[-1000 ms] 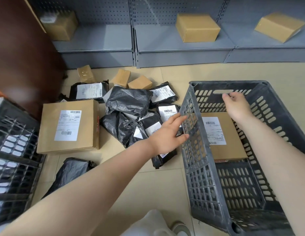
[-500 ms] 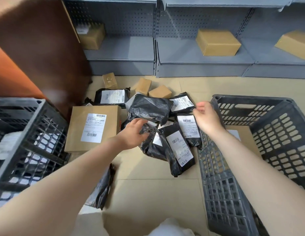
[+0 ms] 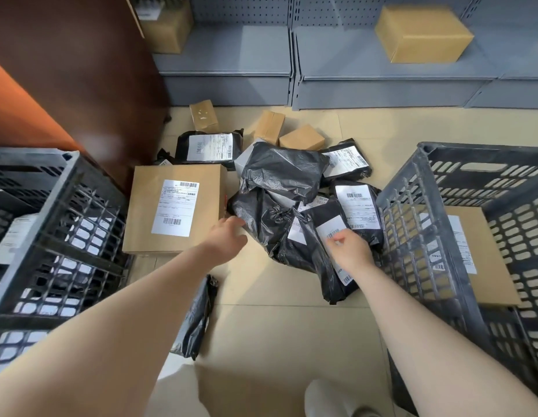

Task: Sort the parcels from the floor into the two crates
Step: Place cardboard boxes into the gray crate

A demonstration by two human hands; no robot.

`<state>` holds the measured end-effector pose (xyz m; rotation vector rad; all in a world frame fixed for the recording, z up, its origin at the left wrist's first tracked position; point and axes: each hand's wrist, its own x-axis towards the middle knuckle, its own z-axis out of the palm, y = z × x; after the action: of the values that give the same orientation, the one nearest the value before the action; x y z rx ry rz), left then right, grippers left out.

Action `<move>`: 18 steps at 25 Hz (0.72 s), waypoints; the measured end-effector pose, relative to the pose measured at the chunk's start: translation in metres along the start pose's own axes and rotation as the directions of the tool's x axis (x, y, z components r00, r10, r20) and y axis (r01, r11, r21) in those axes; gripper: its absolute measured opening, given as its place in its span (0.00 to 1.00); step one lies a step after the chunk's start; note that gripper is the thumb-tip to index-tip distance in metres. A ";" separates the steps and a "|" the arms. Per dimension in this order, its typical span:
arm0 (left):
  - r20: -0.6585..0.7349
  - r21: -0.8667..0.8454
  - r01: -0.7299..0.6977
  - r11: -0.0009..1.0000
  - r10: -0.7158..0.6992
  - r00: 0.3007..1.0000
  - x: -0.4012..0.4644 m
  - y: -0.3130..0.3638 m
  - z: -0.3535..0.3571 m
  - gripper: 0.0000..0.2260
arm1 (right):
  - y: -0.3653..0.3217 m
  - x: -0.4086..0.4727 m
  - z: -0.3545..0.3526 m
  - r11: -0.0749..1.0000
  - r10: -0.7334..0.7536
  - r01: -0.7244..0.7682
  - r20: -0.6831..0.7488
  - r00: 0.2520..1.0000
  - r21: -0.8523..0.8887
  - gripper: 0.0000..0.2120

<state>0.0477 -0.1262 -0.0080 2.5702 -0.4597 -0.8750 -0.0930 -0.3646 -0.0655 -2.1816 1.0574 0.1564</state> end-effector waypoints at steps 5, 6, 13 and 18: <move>0.070 -0.061 0.093 0.994 -0.088 0.994 0.010 -0.008 0.021 0.21 | 0.003 -0.006 0.021 0.981 -0.015 0.016 0.007 1.000 -0.196 0.10; 0.071 -0.128 0.119 0.985 -0.110 0.991 0.011 -0.007 0.022 0.17 | 0.003 -0.006 0.022 0.974 -0.012 0.011 -0.002 1.000 -0.226 0.08; 0.299 -0.592 0.341 0.730 -0.195 0.934 0.012 0.005 0.023 0.17 | -0.011 -0.009 0.027 1.000 0.007 -0.005 -0.120 0.993 0.018 0.08; 0.415 -0.582 0.294 0.759 -0.033 0.909 0.002 0.041 0.034 0.27 | -0.036 -0.017 0.024 0.972 0.076 -0.037 -0.163 0.984 0.230 0.07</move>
<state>0.0201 -0.1715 -0.0151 1.8251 -0.0035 -1.3398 -0.0736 -0.3234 -0.0578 -1.9859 1.1724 -0.1239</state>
